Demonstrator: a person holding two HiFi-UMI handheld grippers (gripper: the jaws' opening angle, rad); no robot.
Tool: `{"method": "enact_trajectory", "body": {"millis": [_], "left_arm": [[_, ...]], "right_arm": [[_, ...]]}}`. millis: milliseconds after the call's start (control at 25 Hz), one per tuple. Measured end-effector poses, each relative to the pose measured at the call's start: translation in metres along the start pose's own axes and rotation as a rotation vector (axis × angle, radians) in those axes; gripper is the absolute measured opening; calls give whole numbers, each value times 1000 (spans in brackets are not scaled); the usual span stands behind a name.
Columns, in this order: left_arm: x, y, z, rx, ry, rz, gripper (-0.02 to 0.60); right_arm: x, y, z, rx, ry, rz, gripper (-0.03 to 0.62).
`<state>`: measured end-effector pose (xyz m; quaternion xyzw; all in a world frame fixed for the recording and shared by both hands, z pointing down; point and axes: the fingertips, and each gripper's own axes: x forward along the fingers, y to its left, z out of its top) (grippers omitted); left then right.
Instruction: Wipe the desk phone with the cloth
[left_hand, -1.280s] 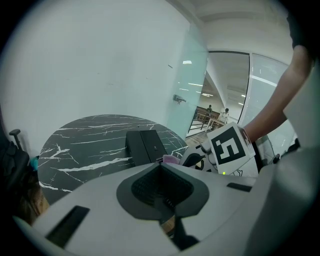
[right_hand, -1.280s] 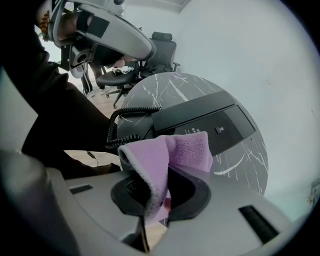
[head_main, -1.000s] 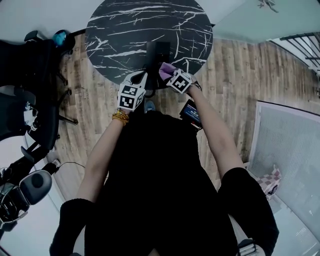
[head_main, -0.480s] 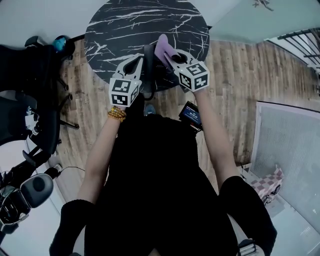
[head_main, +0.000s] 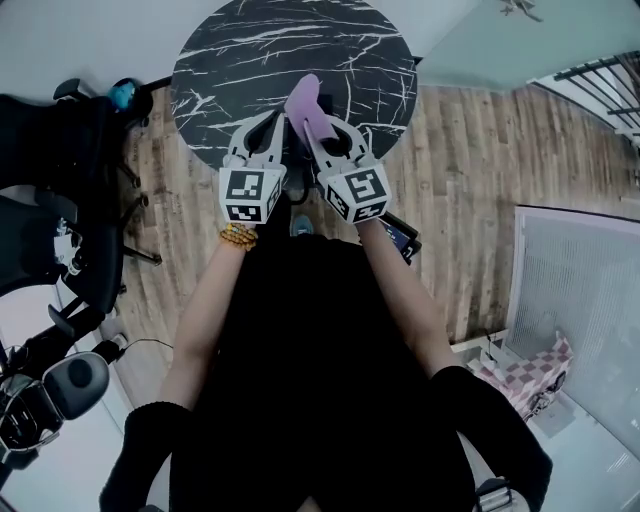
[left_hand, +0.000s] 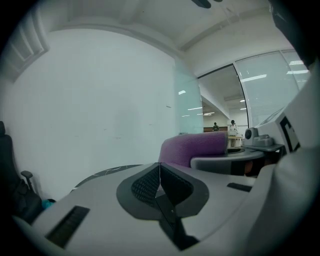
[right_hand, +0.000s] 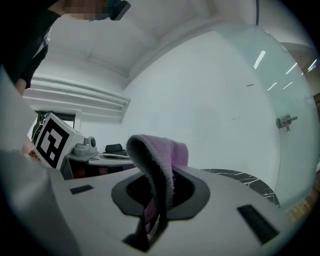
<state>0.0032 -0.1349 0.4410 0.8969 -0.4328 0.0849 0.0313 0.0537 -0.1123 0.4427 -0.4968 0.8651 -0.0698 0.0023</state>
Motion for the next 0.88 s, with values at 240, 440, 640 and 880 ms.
{"method": "enact_trajectory", "body": {"millis": [240,440,640,880], "left_arm": [[-6,-5,-12,-5,18,-11,14],[-8,-13,-18,-13,24,-24,14],[-8,-20,-23,-13,36,-38,14],[-9,-20,-27,-12,49,-41,14]], "right_arm": [[-5,14,-13,0,23,-2,57],[-9,21,-22,2,41,7,57],[-14,23,-30,-1,55,-2,57],[-13,25,-36,16,63,11,57]]}}
